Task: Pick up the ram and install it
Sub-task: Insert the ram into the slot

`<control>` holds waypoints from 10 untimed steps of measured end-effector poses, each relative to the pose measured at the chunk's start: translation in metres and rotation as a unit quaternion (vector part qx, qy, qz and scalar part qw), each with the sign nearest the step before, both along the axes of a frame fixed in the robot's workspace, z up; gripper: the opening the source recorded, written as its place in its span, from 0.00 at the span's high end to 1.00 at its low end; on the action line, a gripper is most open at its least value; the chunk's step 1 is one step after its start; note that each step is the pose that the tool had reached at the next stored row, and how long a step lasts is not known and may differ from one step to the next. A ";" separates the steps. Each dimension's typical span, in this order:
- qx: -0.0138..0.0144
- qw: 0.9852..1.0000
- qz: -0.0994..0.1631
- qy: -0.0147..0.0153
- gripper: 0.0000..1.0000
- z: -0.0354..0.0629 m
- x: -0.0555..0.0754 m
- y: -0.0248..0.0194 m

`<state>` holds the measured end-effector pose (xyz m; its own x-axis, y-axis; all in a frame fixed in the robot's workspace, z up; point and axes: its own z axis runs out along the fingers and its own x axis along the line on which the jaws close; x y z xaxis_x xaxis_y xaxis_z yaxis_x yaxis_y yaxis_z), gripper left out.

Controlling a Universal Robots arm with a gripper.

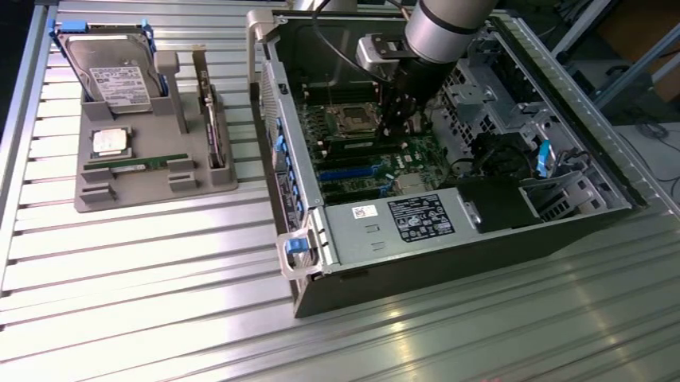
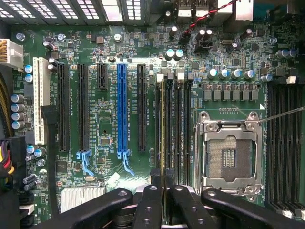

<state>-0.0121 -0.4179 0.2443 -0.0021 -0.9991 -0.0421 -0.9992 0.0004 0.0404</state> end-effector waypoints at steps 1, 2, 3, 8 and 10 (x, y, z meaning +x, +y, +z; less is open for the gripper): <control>0.000 1.000 0.000 0.000 0.87 0.0000 0.000 0.0000; 0.000 1.000 0.000 0.000 0.87 0.0000 0.000 0.0000; 0.000 1.000 0.000 0.000 0.87 0.0000 0.000 0.0000; 0.000 1.000 0.000 0.000 0.87 -0.0005 0.000 0.0000; 0.000 1.000 0.000 0.000 0.87 -0.0007 0.000 0.0000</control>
